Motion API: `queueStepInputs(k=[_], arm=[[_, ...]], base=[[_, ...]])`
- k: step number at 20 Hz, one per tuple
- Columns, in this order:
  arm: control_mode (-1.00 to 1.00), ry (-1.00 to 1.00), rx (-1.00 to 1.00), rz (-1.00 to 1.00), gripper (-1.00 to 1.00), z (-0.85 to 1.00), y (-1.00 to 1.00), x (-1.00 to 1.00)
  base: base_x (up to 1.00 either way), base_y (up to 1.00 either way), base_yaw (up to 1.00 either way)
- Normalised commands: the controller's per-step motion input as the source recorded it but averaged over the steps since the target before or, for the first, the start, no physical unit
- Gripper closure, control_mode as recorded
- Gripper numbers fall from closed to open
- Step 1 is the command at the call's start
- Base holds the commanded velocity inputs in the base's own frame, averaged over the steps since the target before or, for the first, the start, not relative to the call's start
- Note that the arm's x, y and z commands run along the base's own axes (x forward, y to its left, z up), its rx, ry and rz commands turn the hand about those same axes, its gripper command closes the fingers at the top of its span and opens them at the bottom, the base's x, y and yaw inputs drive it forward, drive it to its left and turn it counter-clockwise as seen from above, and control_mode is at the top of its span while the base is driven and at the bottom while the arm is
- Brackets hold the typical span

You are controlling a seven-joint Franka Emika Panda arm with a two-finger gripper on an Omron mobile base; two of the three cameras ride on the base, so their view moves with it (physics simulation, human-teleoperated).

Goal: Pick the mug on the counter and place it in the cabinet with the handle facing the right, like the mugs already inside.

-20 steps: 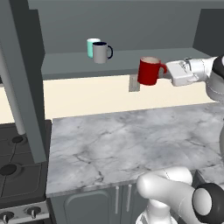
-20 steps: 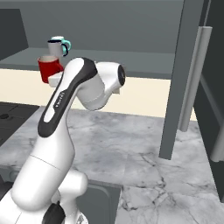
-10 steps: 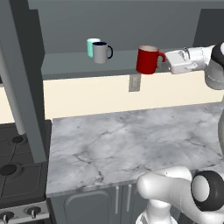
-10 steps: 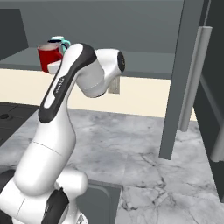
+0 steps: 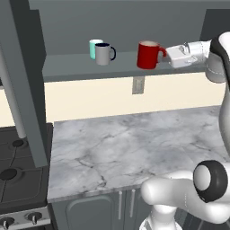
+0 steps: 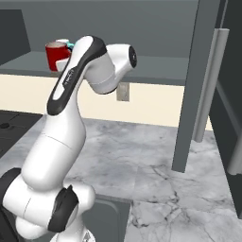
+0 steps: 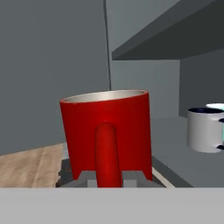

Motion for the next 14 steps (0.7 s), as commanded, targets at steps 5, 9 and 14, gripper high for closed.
queueStepInputs(k=[5,9,14], arm=[[-1.0,0.0,-0.02,-0.03,1.0,0.0,0.0,0.17],[-1.0,0.0,-0.03,-0.05,1.0,-0.04,0.0,0.15],[-1.0,0.0,-0.01,-0.04,1.0,-0.14,0.0,0.26]], base=[[0.0,0.0,0.0],[0.0,0.0,0.0],[0.0,0.0,0.0]])
